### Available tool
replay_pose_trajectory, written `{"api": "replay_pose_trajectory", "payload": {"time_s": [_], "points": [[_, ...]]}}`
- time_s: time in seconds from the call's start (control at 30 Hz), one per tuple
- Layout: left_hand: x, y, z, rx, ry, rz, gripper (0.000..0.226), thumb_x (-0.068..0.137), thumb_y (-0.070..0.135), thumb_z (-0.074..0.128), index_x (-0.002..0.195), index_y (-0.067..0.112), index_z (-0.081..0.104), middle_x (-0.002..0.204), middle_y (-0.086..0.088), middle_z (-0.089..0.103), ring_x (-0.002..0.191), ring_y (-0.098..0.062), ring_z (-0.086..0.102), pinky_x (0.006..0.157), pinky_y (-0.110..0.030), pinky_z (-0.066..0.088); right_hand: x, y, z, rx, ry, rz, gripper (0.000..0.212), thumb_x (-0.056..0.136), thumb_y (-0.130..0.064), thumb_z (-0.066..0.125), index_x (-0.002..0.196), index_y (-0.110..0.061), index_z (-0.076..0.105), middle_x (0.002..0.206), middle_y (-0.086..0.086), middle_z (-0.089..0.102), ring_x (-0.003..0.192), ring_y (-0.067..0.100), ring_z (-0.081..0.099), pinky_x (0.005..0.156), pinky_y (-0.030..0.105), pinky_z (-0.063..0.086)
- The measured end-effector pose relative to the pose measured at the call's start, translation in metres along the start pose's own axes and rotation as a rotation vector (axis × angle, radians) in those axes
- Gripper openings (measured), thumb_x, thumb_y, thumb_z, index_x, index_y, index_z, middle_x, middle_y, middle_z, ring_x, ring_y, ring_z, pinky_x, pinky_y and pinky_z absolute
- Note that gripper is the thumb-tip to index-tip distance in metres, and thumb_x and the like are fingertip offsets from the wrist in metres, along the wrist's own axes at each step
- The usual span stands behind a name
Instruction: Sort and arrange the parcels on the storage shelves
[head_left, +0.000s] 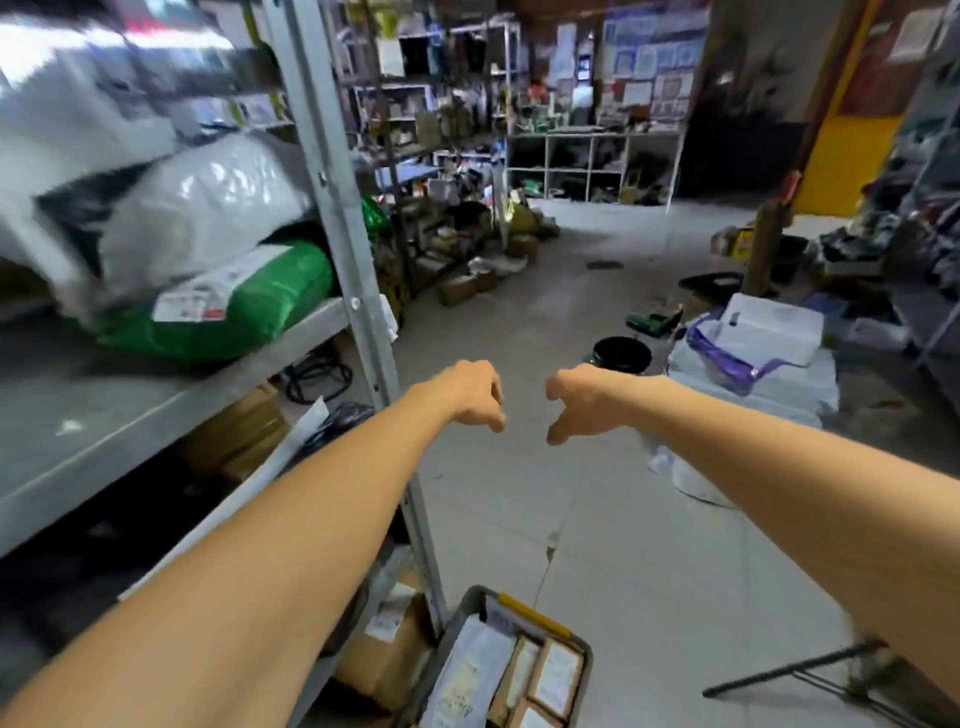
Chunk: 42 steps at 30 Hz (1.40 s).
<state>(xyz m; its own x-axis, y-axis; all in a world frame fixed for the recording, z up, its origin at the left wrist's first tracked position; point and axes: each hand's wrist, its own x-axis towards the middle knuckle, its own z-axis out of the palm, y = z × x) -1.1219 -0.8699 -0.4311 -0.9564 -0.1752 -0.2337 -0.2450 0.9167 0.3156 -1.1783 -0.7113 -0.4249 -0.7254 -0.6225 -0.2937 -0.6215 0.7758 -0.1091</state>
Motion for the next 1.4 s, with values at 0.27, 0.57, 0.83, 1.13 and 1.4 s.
{"api": "replay_pose_trajectory", "payload": {"time_s": [0.27,0.57,0.83,1.13,1.4], "points": [[-0.177,-0.079,-0.021,-0.074,0.160,-0.386,0.026,0.079,0.029,0.072,0.095,0.008,0.070,0.108,-0.012,0.069,0.095,-0.025,0.062,0.087,-0.040,0.055,-0.042,-0.140,-0.015,-0.092,-0.051,-0.391,0.056,0.082,-0.039,0.072,0.129,-0.014,0.054,0.118,0.009,0.059,0.102,0.026,0.057,0.083,0.032,0.049],[-0.477,-0.145,0.011,-0.207,0.347,-0.900,0.032,0.077,0.032,0.075,0.104,0.015,0.072,0.107,-0.003,0.069,0.102,-0.022,0.064,0.090,-0.032,0.052,-0.187,-0.360,0.035,-0.339,-0.129,-0.909,0.060,0.081,-0.043,0.071,0.131,-0.016,0.052,0.131,0.004,0.056,0.115,0.025,0.056,0.091,0.033,0.048],[-0.772,-0.102,0.044,-0.195,0.372,-1.377,0.030,0.087,0.030,0.068,0.095,0.002,0.070,0.098,-0.016,0.067,0.088,-0.029,0.064,0.067,-0.031,0.048,-0.372,-0.501,0.074,-0.322,-0.163,-1.313,0.074,0.084,-0.045,0.069,0.143,-0.014,0.037,0.141,0.007,0.045,0.127,0.024,0.047,0.099,0.030,0.040],[-0.986,0.034,0.078,-0.179,0.495,-1.944,0.037,0.083,0.031,0.071,0.107,0.004,0.070,0.115,-0.013,0.066,0.104,-0.028,0.062,0.084,-0.033,0.050,-0.597,-0.604,0.093,-0.388,-0.212,-1.902,0.064,0.087,-0.038,0.069,0.139,-0.008,0.044,0.139,0.011,0.048,0.115,0.026,0.054,0.093,0.035,0.048],[-1.032,0.105,0.049,-0.079,0.596,-2.269,0.042,0.093,0.033,0.061,0.129,0.012,0.058,0.134,-0.004,0.054,0.121,-0.021,0.051,0.104,-0.030,0.041,-0.692,-0.639,0.072,-0.360,-0.198,-2.166,0.074,0.086,-0.040,0.069,0.145,-0.012,0.035,0.143,0.009,0.044,0.126,0.025,0.047,0.100,0.033,0.044]]}}
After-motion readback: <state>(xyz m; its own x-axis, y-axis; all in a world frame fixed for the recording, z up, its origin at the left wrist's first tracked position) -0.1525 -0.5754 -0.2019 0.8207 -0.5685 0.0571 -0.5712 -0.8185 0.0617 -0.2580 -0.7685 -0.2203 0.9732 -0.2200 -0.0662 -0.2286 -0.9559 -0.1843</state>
